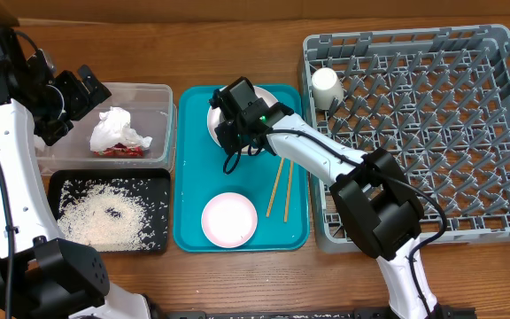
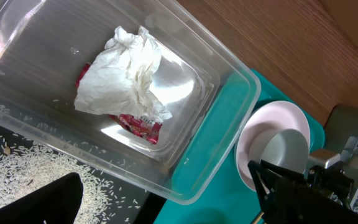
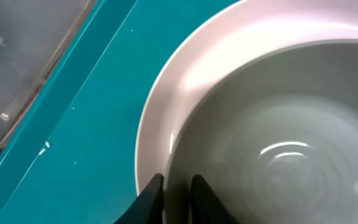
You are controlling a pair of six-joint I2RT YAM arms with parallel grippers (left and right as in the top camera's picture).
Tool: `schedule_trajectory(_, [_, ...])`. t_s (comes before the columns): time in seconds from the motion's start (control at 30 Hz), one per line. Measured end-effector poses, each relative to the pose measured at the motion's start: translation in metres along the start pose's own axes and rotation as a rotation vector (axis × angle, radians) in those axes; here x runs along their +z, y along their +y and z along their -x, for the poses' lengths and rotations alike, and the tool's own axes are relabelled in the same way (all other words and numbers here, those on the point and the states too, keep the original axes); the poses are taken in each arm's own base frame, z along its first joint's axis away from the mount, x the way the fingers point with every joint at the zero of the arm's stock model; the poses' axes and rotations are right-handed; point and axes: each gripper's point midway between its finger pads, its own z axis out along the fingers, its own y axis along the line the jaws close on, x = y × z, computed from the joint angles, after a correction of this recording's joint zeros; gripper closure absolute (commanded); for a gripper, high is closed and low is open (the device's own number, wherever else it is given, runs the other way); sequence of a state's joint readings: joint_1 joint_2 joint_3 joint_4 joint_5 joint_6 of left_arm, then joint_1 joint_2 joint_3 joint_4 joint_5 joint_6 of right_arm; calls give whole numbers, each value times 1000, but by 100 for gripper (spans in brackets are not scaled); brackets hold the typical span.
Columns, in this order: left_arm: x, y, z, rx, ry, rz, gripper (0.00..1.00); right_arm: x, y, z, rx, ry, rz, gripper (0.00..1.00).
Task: Sort waste into correct bins and load items into the dishwasher
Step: 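Move the right gripper to the pink bowl and grasp its rim, then lift the pink bowl with the right gripper toward the rack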
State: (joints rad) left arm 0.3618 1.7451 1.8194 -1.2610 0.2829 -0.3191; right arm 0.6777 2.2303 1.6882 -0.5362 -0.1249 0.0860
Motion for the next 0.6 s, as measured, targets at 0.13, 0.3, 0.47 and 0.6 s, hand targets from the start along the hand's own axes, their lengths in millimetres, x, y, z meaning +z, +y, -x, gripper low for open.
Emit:
schedule_trajectory(0.13, [0,0,0,0,0,0,0,0,-2,1,-4,-3,-9,96])
schedule_trajectory(0.3, [0,0,0,0,0,0,0,-30,4,21,-16,-65,-8,96])
schedule_trajectory(0.47, [0,0,0,0,0,0,0,-90,28,37,8,-111,76,96])
schedule_trajectory(0.6, [0,0,0,0,0,0,0,-155,39,45,29,-153,135,96])
